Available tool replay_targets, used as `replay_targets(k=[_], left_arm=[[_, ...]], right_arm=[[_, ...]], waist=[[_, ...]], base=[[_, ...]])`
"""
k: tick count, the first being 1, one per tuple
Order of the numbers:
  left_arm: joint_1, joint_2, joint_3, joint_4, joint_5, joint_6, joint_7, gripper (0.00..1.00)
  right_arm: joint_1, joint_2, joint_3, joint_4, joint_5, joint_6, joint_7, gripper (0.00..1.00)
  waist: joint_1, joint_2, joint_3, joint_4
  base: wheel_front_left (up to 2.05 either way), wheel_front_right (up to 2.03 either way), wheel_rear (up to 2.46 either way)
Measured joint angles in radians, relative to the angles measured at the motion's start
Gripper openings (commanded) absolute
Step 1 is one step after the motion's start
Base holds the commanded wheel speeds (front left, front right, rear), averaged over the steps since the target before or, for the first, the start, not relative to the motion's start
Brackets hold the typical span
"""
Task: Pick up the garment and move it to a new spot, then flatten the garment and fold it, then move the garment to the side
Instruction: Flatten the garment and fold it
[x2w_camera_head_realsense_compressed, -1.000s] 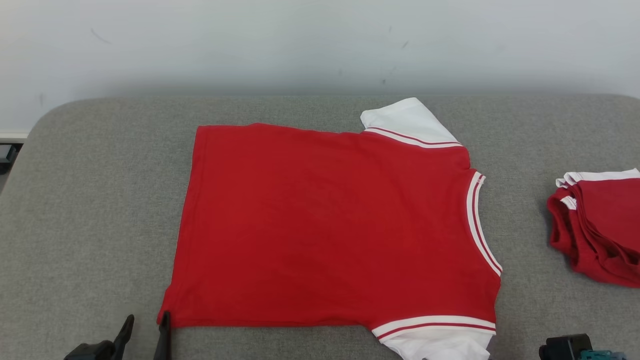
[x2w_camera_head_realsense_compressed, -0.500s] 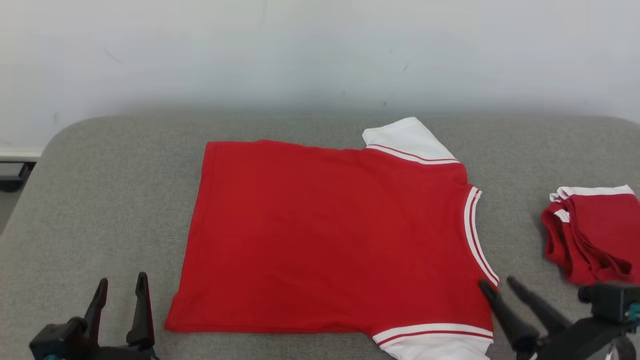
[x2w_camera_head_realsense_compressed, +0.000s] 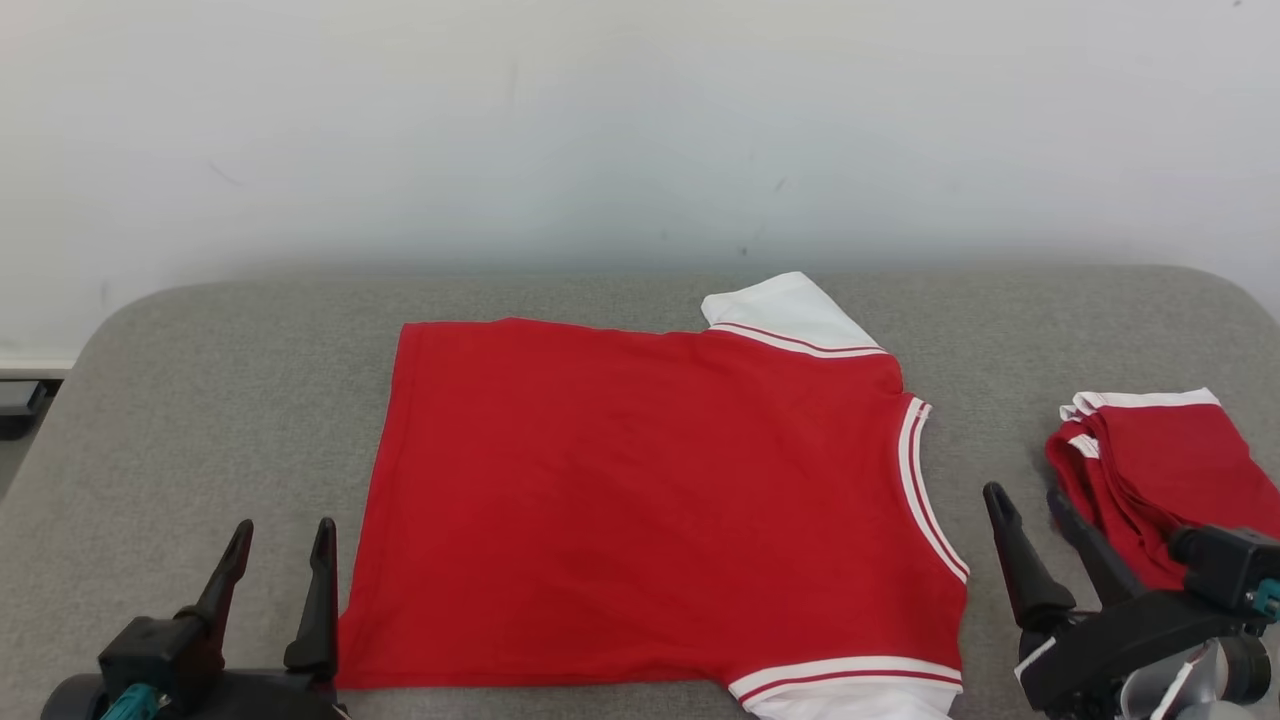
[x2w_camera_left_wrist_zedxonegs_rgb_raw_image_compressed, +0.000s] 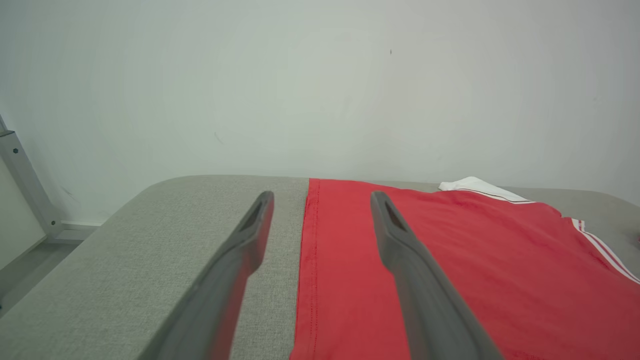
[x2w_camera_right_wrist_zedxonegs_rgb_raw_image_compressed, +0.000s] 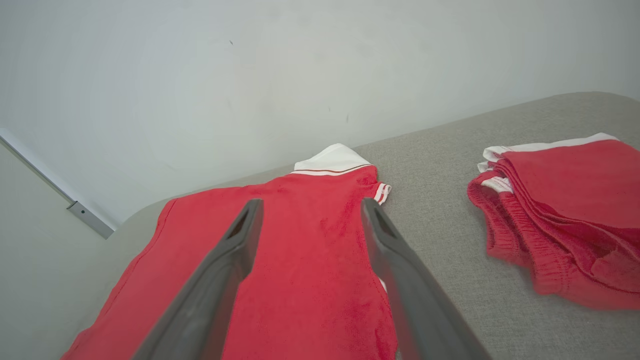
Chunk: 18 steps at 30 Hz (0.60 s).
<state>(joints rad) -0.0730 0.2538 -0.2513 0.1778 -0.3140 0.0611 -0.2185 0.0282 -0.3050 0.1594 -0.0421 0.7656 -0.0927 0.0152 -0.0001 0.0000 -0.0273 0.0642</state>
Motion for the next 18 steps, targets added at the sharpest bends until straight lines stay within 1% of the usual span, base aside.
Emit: replay_targets(k=[2,6,10,13,18], left_arm=[[0.0,0.008,-0.006,-0.004,0.005,0.0,0.012,1.0],[0.002,0.02,-0.011,-0.014,0.004,-0.002,0.035,1.0],[0.002,0.021,-0.022,-0.026,-0.003,-0.026,0.064,1.0],[0.002,0.016,-0.025,-0.028,-0.007,-0.026,0.086,1.0],[0.003,0.017,-0.024,-0.037,-0.01,-0.025,0.113,1.0]], right_arm=[[-0.018,0.007,0.001,0.016,-0.021,-0.005,-0.018,1.0],[-0.039,0.035,-0.006,0.054,-0.023,-0.005,-0.049,1.0],[-0.037,0.041,-0.016,0.097,-0.023,-0.006,-0.073,1.0],[-0.037,0.052,-0.011,0.107,-0.023,-0.005,-0.091,1.0],[-0.036,0.049,-0.005,0.117,-0.027,-0.004,-0.105,1.0]], waist=[[0.0,0.0,-0.004,-0.005],[0.0,0.0,-0.01,-0.018],[0.0001,0.0,-0.012,-0.027],[0.0001,0.0,-0.01,-0.031],[0.0,0.0,-0.004,-0.036]], base=[[0.0,0.0,0.0],[0.0,0.0,0.0],[0.0,0.0,0.0],[0.0,0.0,0.0],[0.0,0.0,0.0]])
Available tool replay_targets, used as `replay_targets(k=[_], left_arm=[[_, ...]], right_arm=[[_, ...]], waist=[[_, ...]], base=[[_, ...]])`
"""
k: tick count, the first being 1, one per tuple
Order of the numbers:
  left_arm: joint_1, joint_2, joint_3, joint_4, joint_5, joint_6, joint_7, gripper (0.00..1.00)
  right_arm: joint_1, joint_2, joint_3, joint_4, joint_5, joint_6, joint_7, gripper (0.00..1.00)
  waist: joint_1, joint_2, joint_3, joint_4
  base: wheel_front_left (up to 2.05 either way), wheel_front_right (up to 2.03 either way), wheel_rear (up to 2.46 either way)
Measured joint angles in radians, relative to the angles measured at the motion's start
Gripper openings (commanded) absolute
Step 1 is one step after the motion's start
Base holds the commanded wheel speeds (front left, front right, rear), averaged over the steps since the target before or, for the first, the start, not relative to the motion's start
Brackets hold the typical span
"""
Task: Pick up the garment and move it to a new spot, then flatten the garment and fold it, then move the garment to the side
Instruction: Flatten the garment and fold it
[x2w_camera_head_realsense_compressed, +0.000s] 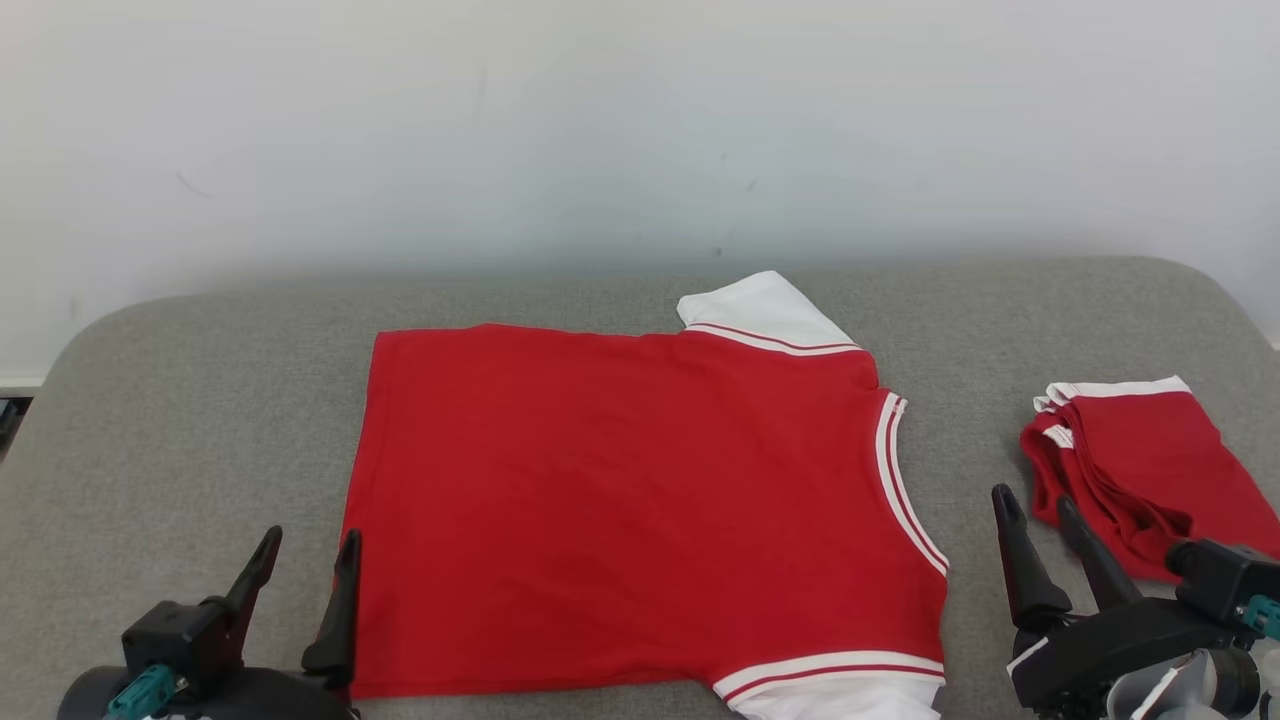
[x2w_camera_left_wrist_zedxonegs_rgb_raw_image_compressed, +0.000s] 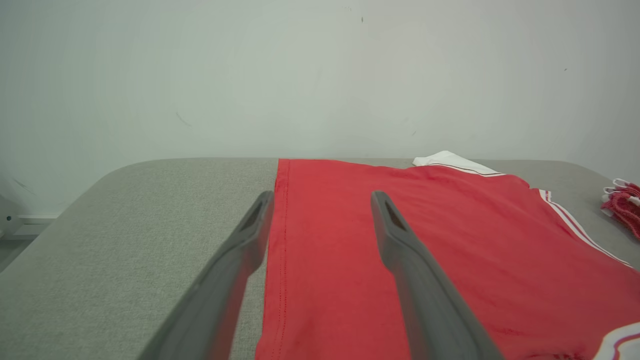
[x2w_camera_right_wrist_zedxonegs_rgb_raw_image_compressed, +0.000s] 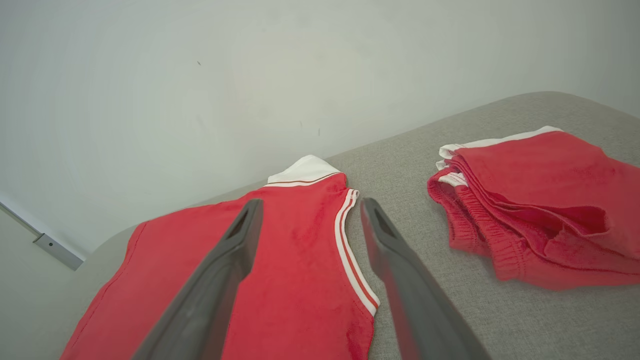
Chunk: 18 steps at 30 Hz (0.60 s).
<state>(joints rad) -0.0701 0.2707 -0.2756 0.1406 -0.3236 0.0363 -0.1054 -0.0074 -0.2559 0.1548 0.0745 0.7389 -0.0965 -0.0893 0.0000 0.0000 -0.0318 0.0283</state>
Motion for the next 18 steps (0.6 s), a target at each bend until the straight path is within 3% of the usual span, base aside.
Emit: replay_targets(k=[18], left_arm=[[0.0,0.009,-0.005,-0.017,-0.012,0.006,0.08,1.0]], right_arm=[[0.001,-0.004,0.014,0.051,-0.003,0.027,-0.023,1.0]], waist=[[0.0,0.0001,0.021,-0.002]], base=[[0.0,0.0,0.0]])
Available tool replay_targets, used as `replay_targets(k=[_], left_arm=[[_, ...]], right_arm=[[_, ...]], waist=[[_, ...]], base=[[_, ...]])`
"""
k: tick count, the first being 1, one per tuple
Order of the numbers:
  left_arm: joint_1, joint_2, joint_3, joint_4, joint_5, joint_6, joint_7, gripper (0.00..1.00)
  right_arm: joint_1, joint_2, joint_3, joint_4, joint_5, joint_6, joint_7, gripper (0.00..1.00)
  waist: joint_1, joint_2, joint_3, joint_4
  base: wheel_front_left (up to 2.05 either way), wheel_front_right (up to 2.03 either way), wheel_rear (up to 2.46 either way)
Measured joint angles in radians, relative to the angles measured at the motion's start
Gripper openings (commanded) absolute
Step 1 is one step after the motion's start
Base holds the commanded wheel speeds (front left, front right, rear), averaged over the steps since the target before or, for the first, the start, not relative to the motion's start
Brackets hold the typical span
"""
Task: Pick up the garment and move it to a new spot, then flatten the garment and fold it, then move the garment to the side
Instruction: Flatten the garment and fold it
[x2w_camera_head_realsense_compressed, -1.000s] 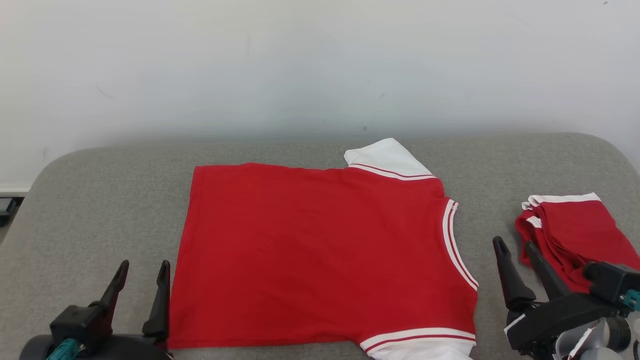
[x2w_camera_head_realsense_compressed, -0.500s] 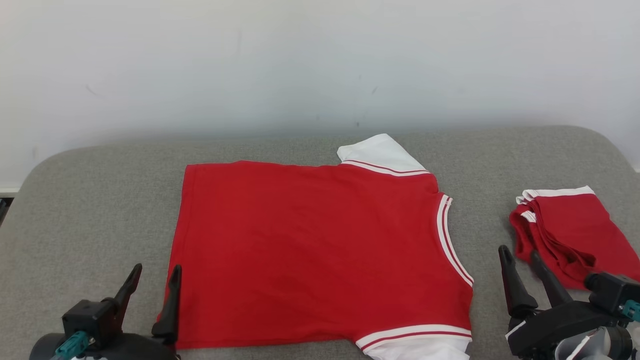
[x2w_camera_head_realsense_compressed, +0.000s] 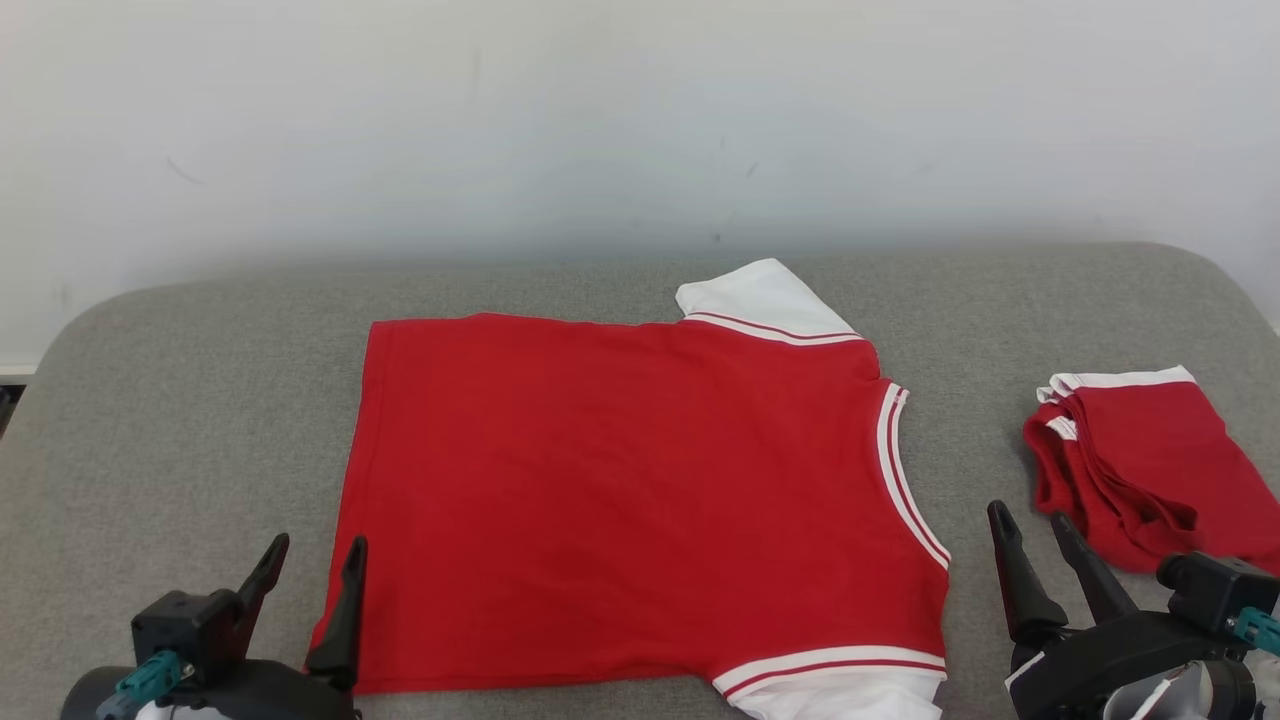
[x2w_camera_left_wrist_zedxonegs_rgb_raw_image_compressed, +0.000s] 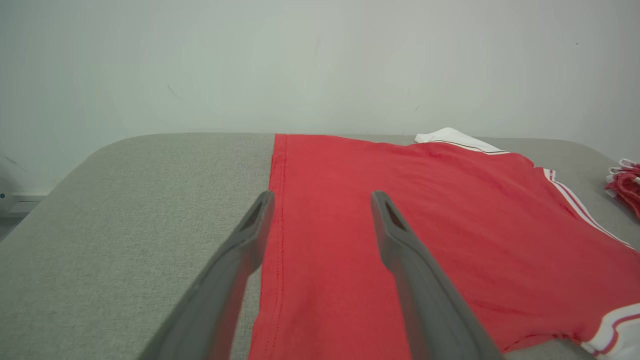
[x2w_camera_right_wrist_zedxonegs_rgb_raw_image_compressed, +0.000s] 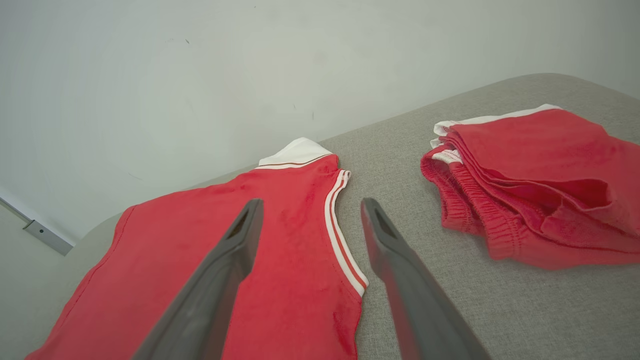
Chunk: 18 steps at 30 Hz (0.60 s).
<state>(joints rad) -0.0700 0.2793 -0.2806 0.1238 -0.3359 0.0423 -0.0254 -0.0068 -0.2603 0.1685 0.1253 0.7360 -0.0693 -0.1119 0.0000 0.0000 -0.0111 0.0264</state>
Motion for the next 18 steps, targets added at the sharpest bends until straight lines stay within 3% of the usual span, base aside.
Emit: replay_targets(k=[7,18], left_arm=[[0.0,0.0,-0.001,-0.005,-0.002,0.0,0.017,1.0],[0.045,0.0,-0.019,0.076,-0.043,0.01,0.157,1.0]], right_arm=[[-0.002,0.0,0.025,0.004,0.0,0.011,0.009,1.0],[0.002,-0.028,0.166,-0.011,-0.029,0.034,0.189,1.0]], waist=[[0.0,0.0,0.003,0.0],[0.0,0.0,0.023,0.0]], base=[[0.0,0.0,0.0],[0.0,0.0,0.0]])
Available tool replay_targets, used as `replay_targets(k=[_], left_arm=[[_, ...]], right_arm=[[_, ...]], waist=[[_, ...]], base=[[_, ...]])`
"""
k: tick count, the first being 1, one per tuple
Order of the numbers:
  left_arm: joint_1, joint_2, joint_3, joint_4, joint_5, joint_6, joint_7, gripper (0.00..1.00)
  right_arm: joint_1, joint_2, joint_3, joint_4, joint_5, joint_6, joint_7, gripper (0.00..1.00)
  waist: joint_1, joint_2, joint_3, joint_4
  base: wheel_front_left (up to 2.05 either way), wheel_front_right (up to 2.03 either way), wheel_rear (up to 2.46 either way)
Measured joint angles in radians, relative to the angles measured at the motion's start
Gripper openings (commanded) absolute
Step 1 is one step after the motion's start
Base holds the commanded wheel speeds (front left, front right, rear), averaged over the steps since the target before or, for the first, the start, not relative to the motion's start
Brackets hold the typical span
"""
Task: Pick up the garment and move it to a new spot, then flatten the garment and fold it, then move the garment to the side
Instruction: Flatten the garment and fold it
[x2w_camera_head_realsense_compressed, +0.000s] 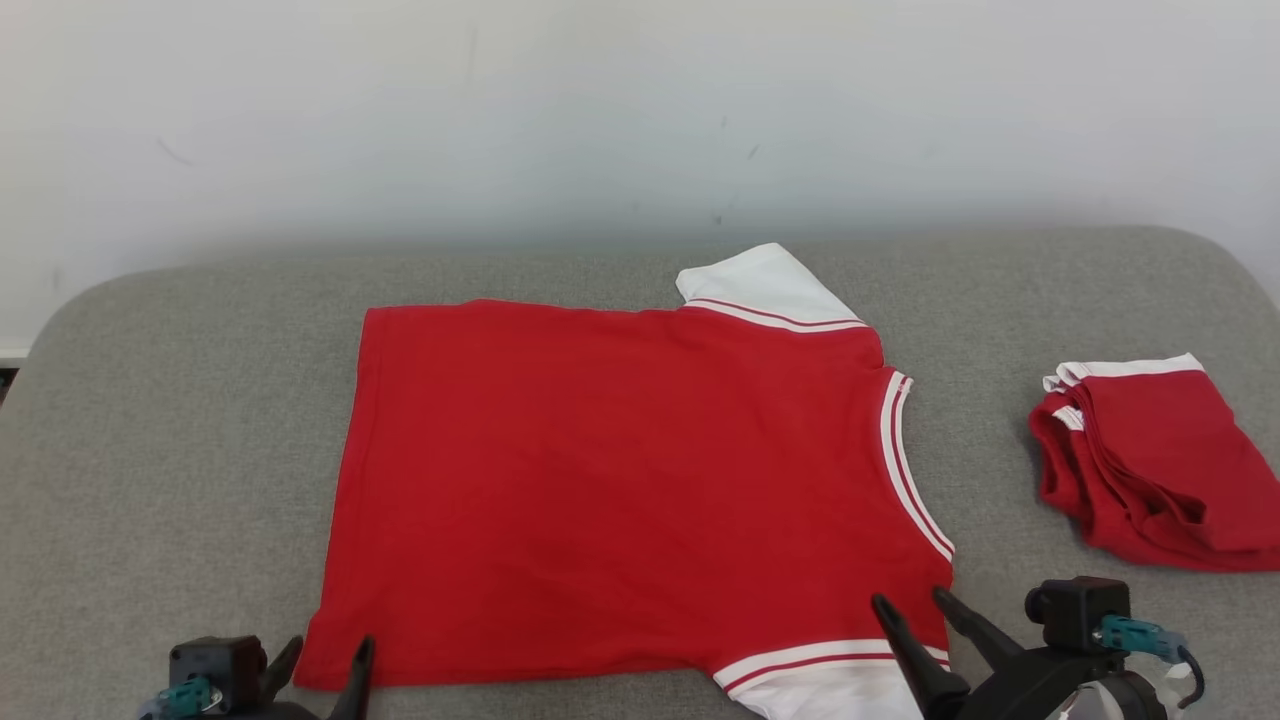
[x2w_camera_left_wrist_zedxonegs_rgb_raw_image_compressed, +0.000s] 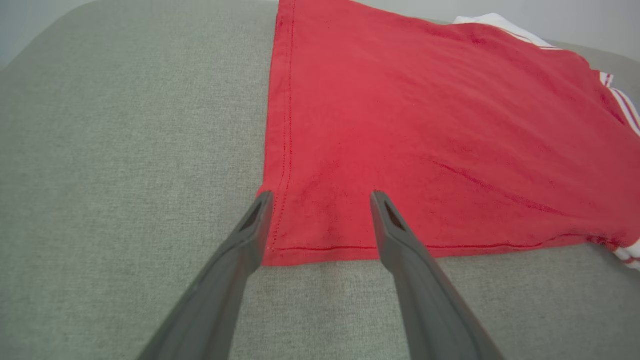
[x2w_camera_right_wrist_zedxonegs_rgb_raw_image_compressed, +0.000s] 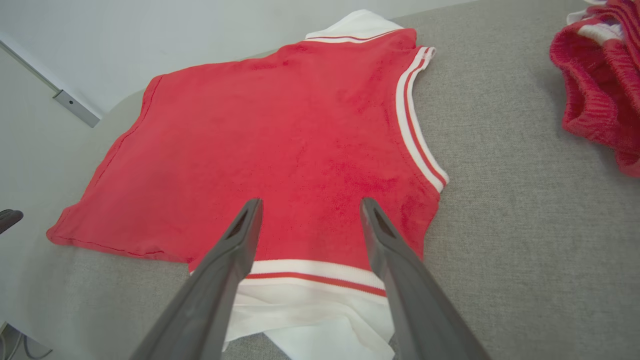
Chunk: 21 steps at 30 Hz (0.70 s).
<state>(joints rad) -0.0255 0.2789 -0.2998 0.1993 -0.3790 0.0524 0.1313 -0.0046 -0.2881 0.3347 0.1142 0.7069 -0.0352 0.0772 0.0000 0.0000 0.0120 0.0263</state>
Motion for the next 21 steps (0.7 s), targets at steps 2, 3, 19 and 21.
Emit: replay_targets(k=[2,3,19,21], left_arm=[[0.002,0.003,0.001,0.018,-0.002,0.001,0.027,1.0],[0.001,0.005,0.0,0.025,-0.002,0.002,0.039,1.0],[-0.031,0.012,0.027,0.13,0.007,0.037,0.116,1.0],[-0.044,0.012,0.029,0.138,0.009,0.042,0.116,1.0]], right_arm=[[0.002,-0.004,0.015,-0.008,-0.004,0.0,0.03,1.0],[0.002,-0.005,0.02,-0.013,-0.005,-0.001,0.043,1.0],[0.026,-0.018,0.052,-0.038,-0.013,-0.036,0.171,1.0],[0.029,-0.018,0.055,-0.045,-0.013,-0.037,0.18,1.0]], waist=[[0.0,0.0,0.007,0.0],[0.0,0.0,0.01,-0.001],[0.0001,0.0,0.037,-0.012],[0.0,0.0,0.038,-0.013]], base=[[0.0,0.0,0.0],[0.0,0.0,0.0],[0.0,0.0,0.0],[0.0,0.0,0.0]])
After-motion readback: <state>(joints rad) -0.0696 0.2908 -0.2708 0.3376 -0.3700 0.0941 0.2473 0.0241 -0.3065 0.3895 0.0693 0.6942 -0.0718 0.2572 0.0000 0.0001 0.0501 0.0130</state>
